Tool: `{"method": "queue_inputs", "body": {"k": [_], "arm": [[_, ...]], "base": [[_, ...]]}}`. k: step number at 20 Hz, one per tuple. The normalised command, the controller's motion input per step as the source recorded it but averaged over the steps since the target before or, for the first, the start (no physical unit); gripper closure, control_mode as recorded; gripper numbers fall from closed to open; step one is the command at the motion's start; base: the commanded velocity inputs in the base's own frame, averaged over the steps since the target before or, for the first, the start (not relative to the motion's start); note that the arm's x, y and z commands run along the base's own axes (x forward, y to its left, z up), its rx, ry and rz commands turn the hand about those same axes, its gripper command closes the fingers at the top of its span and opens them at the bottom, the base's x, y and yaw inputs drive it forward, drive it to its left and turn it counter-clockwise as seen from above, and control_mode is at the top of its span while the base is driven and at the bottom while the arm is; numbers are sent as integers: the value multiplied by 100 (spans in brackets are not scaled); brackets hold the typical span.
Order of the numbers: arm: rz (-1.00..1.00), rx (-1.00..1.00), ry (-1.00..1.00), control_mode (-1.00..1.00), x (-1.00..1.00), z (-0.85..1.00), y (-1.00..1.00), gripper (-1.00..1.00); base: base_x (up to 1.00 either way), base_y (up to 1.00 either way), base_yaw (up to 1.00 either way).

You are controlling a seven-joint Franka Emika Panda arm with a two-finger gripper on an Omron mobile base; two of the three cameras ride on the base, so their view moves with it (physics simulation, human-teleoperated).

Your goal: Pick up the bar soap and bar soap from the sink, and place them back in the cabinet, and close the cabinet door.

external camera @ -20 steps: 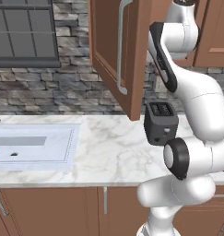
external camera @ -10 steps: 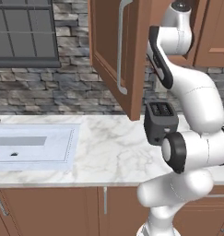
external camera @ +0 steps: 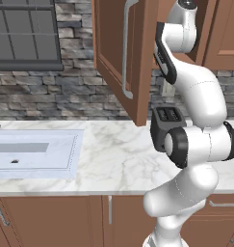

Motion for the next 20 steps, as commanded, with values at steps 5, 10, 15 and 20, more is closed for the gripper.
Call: {"method": "queue_inputs", "body": {"k": [5,10,15,20], "arm": [[0,1,0,-100,39,6,0,100],[0,0,0,-100,43,0,0,100],[0,0,0,-100,39,0,0,100],[1,0,0,-100,30,-1,0,100]], "base": [[0,0,0],[0,0,0],[0,0,0],[0,0,0]]}}
